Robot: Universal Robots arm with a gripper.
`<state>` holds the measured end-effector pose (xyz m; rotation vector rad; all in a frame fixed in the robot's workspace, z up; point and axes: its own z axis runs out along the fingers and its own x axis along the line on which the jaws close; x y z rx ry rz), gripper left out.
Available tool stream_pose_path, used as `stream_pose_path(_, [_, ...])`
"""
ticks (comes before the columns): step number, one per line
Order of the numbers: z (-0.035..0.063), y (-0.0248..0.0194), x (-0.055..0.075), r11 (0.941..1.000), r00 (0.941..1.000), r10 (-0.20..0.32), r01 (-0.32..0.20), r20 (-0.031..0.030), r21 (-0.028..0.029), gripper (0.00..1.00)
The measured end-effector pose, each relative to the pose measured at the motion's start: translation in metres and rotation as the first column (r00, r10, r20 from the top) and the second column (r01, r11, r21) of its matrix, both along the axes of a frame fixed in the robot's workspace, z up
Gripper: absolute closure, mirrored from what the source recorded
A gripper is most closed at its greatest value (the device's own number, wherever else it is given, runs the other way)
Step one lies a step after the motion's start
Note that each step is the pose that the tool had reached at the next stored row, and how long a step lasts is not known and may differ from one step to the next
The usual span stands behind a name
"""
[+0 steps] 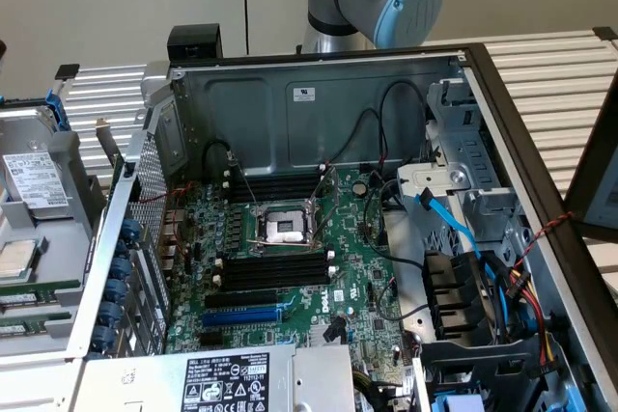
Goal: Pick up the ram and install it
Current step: 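Reach for the ram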
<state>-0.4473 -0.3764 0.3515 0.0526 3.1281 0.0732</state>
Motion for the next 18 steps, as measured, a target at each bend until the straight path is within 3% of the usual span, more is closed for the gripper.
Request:
stream_pose_path(12, [0.0, 0.0, -0.0001, 0.9994, 0.9994, 0.036, -0.036, -0.0001, 0.0, 0.89])
stream_pose_path(18, [0.0001, 0.0, -0.0003, 0.9939, 0.9939, 0.11, -0.11, -0.0001, -0.0001, 0.89])
